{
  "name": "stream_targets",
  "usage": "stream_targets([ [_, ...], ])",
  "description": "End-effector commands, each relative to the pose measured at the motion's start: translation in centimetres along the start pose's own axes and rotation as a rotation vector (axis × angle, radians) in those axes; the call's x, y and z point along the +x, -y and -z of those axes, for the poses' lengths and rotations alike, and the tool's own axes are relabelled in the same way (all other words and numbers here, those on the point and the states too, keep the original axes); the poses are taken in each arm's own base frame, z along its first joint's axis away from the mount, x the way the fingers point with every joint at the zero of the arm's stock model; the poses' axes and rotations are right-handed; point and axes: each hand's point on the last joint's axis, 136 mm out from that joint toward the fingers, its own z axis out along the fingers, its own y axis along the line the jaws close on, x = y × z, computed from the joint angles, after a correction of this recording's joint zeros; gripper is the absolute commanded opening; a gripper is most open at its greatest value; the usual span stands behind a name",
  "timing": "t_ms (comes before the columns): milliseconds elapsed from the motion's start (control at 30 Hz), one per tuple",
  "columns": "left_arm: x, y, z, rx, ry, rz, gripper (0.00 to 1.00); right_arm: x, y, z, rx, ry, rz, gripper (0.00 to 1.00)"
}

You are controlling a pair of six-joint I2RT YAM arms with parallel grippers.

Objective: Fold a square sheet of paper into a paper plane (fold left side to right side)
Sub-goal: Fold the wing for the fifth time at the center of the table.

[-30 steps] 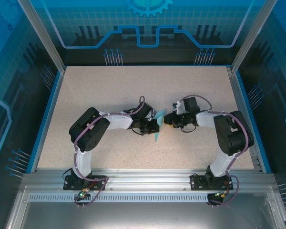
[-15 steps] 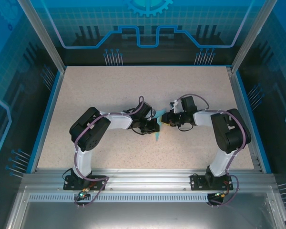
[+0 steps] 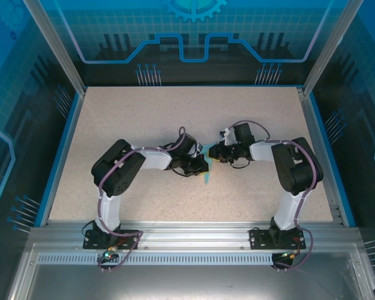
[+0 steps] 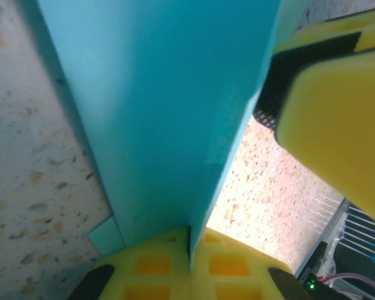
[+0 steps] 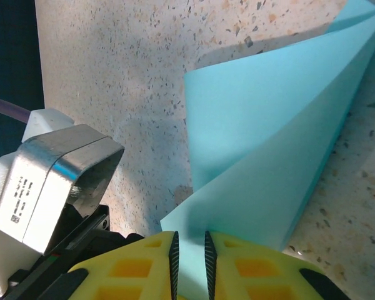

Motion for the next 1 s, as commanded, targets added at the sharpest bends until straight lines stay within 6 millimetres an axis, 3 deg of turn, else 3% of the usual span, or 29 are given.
stream_targets([
  [0,0.6,-3.2,-0.3,-0.059,-0.012,0.088,0.0,-0.3,-0.8,-0.6,-0.02,-0.006,0.023,0.21],
  [133,0.6,-3.5,-0.2,-0.056,-0.007,0.1,0.0,-0.3,-0.9,-0.6,-0.025,-0.008,0.027,0.21],
  [433,0.6,-3.7,0.0,-0.055,0.0,0.11,0.0,-1.3,-0.9,2.0,-0.03,0.053,0.047,0.21],
  [867,0.6,-3.7,0.1,-0.057,0.005,0.108,0.0,0.4,0.5,-0.4,-0.041,-0.015,-0.001,0.18],
  [967,0.6,-3.8,0.1,-0.058,0.005,0.109,0.0,-0.5,-0.1,-0.8,-0.049,-0.008,0.014,0.18],
])
